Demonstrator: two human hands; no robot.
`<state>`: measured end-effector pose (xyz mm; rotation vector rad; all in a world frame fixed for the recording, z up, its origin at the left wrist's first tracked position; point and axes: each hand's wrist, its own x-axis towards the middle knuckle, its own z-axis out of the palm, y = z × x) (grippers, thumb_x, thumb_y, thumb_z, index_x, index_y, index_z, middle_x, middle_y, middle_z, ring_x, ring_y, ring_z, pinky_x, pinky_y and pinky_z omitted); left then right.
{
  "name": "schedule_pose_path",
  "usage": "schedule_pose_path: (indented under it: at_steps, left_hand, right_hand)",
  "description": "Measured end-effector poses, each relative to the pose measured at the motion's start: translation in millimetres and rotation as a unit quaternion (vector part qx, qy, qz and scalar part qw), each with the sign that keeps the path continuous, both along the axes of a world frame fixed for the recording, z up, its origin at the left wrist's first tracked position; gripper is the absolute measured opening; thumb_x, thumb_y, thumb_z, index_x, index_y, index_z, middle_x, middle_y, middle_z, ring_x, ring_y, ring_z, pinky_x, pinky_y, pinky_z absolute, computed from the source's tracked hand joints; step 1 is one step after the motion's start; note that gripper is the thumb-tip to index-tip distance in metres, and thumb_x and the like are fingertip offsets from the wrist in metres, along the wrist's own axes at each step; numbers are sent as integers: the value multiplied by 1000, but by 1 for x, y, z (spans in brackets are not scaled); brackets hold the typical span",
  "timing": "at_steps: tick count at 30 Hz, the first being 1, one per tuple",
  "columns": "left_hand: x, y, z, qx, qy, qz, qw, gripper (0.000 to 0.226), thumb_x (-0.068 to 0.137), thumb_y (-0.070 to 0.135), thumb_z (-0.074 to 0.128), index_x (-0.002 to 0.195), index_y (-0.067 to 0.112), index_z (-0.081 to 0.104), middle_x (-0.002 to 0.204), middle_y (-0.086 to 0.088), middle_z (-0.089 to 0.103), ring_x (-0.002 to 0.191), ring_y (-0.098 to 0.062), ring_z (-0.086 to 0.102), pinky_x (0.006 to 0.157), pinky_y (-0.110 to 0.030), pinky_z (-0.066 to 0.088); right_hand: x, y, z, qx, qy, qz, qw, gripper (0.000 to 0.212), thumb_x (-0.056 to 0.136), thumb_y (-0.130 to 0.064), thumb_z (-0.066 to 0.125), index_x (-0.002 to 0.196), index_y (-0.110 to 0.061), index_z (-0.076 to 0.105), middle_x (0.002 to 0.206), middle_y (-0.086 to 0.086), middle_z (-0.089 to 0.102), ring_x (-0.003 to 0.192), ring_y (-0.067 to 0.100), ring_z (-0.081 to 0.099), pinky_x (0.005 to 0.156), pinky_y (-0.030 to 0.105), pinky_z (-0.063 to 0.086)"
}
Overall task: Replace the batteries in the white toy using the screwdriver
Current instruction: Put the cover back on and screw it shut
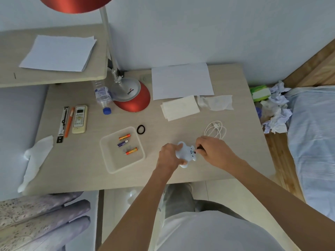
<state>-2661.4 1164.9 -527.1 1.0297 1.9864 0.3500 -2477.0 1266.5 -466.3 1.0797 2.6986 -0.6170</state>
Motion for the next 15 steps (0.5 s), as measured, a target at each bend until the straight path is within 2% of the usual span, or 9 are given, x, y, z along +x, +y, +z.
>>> schedule_pose_path:
  at_steps: [4,8,10,13,15]
  left_hand:
    - [1,0,2,3,12,-8,1000,87,72,28,99,150,26,62,126,-8,68,113,-27,67,92,-34,54]
    - [1,-1,3,4,13,-5,1000,87,72,28,99,151,24,62,133,-9,65,119,-29,65,100,-38,54]
    - [2,-1,4,4,16,-7,1000,87,72,28,99,151,24,61,133,-9,65,119,-29,65,100,-38,54]
    - [3,-1,4,6,14,-1,1000,87,73,28,99,151,24,62,133,-8,65,118,-29,65,100,-39,55]
    - [4,-2,4,6,14,7,1000,87,71,29,99,150,24,63,129,-7,66,114,-27,66,94,-35,55]
  right_hand:
    - [3,-1,-1,4,16,-4,1000,3,102,-24,64,102,-22,61,96,-6,62,76,21,64,65,36,52]
    - [4,-5,-4,4,27,-11,1000,9,100,-17,63,107,-22,62,100,-6,59,75,22,64,63,37,52]
    - [5,-5,-5,15,24,-18,999,8,101,-26,63,108,-23,62,101,-6,60,77,22,66,64,36,52]
    - [6,-4,-7,43,-21,-26,999,27,104,-44,60,106,-17,61,99,-1,61,77,24,67,66,38,54]
    - [6,-3,-7,62,-48,-30,996,34,105,-48,57,103,-15,62,97,0,62,77,26,67,64,36,51]
